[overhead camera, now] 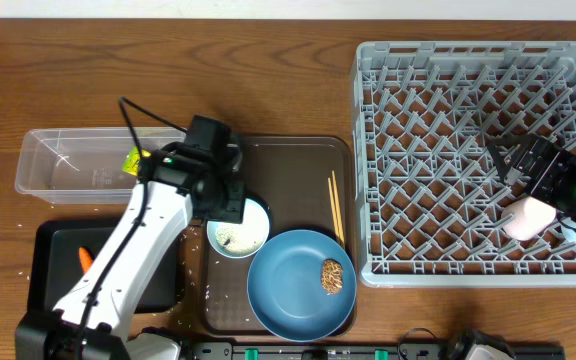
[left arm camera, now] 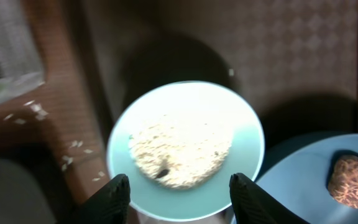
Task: Sort waste into correct bins and load items into the dishwasher rack
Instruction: 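Move the left gripper to the blue plate rim and grasp it, then tilt the blue plate over the black tray to dump the cookie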
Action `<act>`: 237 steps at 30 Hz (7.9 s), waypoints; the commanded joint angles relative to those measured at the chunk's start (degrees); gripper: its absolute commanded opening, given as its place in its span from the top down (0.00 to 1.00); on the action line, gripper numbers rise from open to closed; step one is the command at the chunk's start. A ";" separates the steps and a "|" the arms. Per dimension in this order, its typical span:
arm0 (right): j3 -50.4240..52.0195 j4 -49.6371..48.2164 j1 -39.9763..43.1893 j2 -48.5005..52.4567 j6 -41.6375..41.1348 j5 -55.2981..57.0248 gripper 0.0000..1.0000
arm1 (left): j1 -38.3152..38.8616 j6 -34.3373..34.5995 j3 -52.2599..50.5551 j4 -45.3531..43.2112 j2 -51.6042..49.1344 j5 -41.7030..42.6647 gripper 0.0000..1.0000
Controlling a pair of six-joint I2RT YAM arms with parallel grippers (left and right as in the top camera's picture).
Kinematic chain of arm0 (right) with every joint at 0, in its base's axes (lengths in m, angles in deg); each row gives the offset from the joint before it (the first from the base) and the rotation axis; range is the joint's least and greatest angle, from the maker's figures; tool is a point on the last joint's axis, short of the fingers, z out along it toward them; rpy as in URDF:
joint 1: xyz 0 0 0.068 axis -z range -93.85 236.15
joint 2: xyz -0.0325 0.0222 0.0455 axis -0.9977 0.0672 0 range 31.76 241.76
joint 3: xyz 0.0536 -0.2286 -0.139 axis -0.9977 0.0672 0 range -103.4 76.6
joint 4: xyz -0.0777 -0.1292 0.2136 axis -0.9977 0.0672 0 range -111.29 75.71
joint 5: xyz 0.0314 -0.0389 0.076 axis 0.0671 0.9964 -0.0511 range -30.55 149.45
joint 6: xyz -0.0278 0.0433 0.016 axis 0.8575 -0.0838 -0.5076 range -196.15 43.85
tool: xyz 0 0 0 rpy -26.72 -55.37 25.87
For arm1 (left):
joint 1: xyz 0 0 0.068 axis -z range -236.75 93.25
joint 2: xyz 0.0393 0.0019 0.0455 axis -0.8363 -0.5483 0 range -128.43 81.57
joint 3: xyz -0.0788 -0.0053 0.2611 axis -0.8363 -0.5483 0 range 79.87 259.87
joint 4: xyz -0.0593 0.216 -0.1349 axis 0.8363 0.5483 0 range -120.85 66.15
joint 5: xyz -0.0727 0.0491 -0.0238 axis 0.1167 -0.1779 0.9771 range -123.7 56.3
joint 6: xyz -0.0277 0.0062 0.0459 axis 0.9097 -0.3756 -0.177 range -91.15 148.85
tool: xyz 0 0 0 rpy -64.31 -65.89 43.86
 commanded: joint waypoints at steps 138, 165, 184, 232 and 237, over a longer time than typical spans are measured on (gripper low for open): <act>-0.17 2.10 -1.27 0.07 0.85 1.68 0.01 | 21.33 15.78 -14.97 1.05 13.27 8.00 0.94; -0.17 1.68 -1.27 0.07 0.87 1.68 0.01 | -31.80 19.87 10.73 33.40 20.48 -31.82 0.94; -0.17 0.20 -1.27 0.81 0.85 1.66 0.01 | -39.06 28.28 2.80 29.16 21.20 -48.72 0.94; -0.17 1.11 -1.27 0.81 0.85 1.64 0.01 | -31.01 23.76 8.79 34.88 4.22 -65.70 0.94; -0.17 1.09 -1.27 0.81 0.85 1.66 0.01 | -28.39 22.25 9.53 35.52 4.48 -71.28 0.94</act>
